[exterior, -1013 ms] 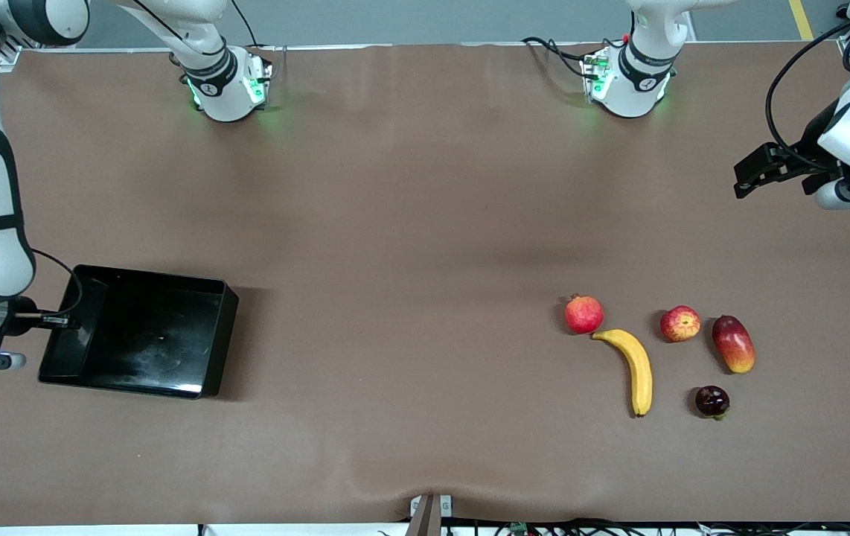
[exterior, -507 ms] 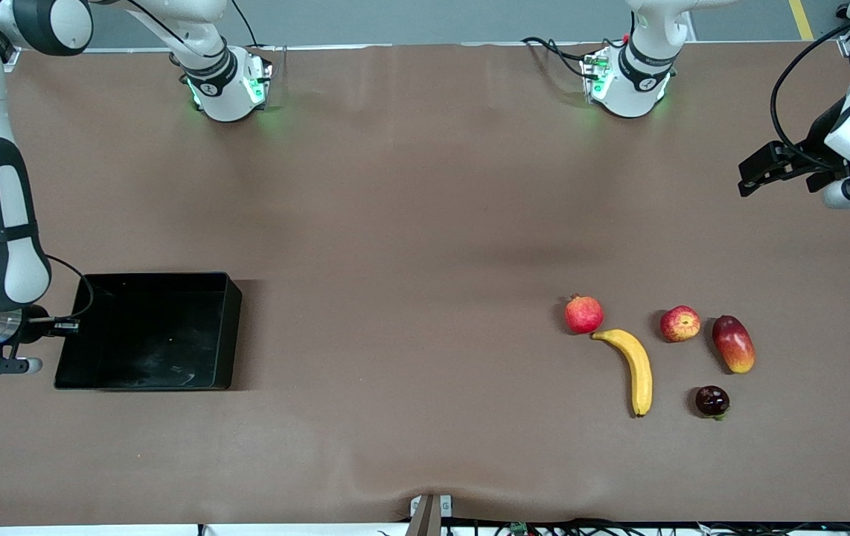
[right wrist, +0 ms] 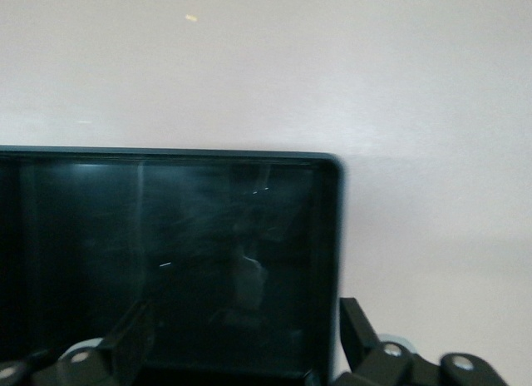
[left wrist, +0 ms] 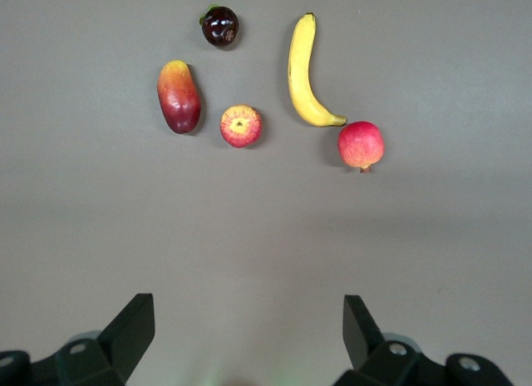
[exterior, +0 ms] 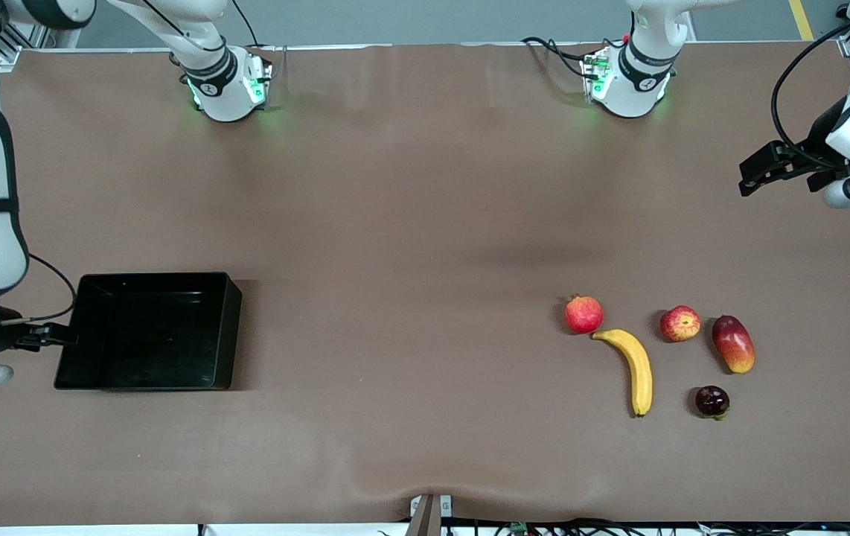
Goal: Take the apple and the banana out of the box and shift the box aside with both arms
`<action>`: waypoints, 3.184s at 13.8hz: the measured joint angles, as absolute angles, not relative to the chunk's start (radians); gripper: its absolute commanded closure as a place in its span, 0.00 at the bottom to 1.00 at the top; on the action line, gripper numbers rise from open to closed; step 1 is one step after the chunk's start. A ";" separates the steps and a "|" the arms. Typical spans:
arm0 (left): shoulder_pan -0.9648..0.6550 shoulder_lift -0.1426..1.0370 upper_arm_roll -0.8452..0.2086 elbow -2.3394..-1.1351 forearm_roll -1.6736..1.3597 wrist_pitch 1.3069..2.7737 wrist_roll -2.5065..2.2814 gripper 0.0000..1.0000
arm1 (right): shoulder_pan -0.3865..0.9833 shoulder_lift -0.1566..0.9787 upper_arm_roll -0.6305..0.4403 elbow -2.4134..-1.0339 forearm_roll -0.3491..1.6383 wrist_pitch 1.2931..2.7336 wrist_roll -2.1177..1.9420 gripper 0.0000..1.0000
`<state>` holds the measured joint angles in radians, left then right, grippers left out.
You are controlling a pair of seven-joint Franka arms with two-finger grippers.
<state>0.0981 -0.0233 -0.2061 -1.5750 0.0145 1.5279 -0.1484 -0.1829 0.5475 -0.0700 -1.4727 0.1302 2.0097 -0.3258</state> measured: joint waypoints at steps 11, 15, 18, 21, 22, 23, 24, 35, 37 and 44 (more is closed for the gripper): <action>0.127 -0.020 -0.207 -1.573 0.014 1.527 -0.149 0.00 | -0.038 0.153 -0.067 -1.471 0.130 1.564 -0.143 0.00; 0.123 -0.020 -0.209 -1.573 0.014 1.526 -0.148 0.00 | -0.026 0.096 -0.069 -1.474 0.111 1.478 -0.093 0.00; 0.126 -0.020 -0.208 -1.573 0.014 1.526 -0.148 0.00 | 0.005 0.077 -0.067 -1.482 0.064 1.474 -0.066 0.00; 0.126 -0.020 -0.208 -1.573 0.014 1.526 -0.148 0.00 | 0.006 0.075 -0.068 -1.495 0.057 1.473 -0.064 0.00; 0.127 -0.020 -0.208 -1.573 0.014 1.526 -0.148 0.00 | 0.006 0.073 -0.068 -1.495 0.056 1.470 -0.063 0.00; 0.127 -0.020 -0.208 -1.573 0.014 1.526 -0.148 0.00 | 0.006 0.069 -0.068 -1.495 0.056 1.467 -0.062 0.00; 0.127 -0.020 -0.208 -1.573 0.014 1.526 -0.148 0.00 | 0.006 0.062 -0.068 -1.494 0.056 1.467 -0.062 0.00; 0.127 -0.020 -0.208 -1.573 0.014 1.526 -0.148 0.00 | -0.037 0.049 -0.085 -1.487 0.052 1.464 -0.035 0.00; 0.127 -0.020 -0.208 -1.573 0.014 1.526 -0.148 0.00 | -0.040 0.049 -0.085 -1.487 0.052 1.463 -0.035 0.00; 0.127 -0.020 -0.208 -1.573 0.014 1.526 -0.148 0.00 | -0.040 0.049 -0.083 -1.485 0.052 1.462 -0.035 0.00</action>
<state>0.1268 -0.0196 -0.2082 -1.5734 0.0145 1.5263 -0.1477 -0.0398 0.0491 -0.0825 -1.4846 0.0520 1.4619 -0.0352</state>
